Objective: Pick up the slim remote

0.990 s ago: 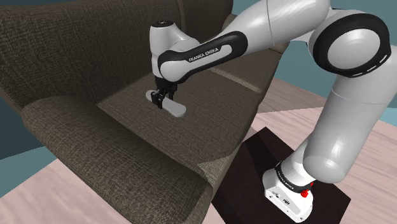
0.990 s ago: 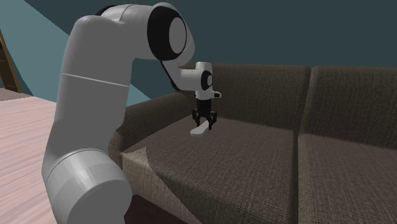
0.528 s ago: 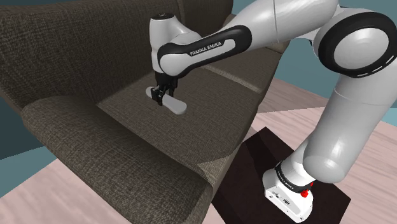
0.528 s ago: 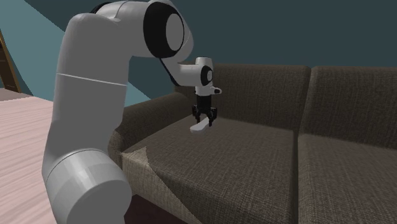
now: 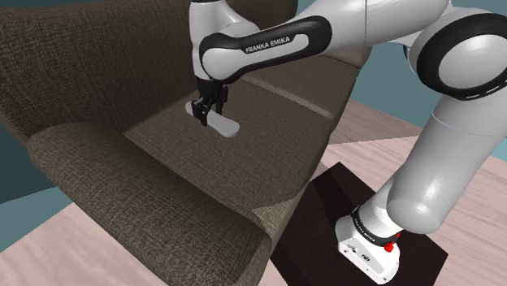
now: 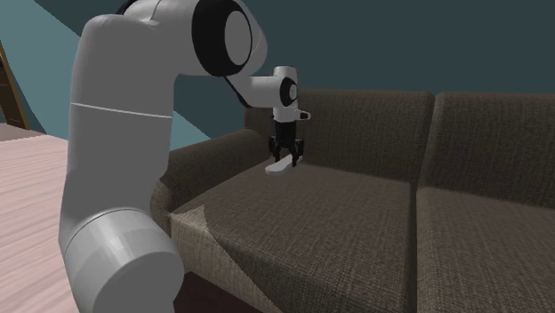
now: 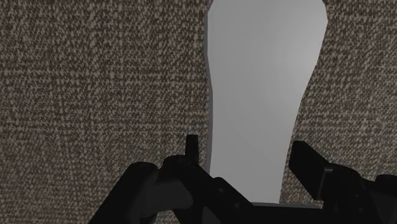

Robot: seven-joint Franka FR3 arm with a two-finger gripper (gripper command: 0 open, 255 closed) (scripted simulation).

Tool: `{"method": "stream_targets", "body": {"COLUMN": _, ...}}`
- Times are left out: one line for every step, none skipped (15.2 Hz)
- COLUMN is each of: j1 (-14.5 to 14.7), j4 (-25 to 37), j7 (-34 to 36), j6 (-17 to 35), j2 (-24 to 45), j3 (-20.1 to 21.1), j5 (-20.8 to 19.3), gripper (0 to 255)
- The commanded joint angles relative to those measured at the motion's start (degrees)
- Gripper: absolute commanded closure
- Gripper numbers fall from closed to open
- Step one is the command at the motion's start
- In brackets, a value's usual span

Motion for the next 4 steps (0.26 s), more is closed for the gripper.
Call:
{"method": "stream_targets", "body": {"j1": 0.03, "j4": 1.02, "j7": -0.07, "j6": -1.50, "j2": -0.49, "j3": 0.11, "j5": 0.24, "gripper": 255}}
{"method": "stream_targets", "body": {"j1": 0.02, "j4": 1.51, "j7": -0.15, "j6": -2.19, "j2": -0.71, "j3": 0.14, "j5": 0.35, "gripper": 255}}
{"method": "stream_targets", "body": {"j1": 0.01, "j4": 1.58, "j7": -0.17, "j6": -2.30, "j2": -0.76, "j3": 0.14, "j5": 0.37, "gripper": 255}}
{"method": "stream_targets", "body": {"j1": 0.02, "j4": 1.59, "j7": -0.17, "j6": -2.30, "j2": -0.75, "j3": 0.14, "j5": 0.36, "gripper": 255}}
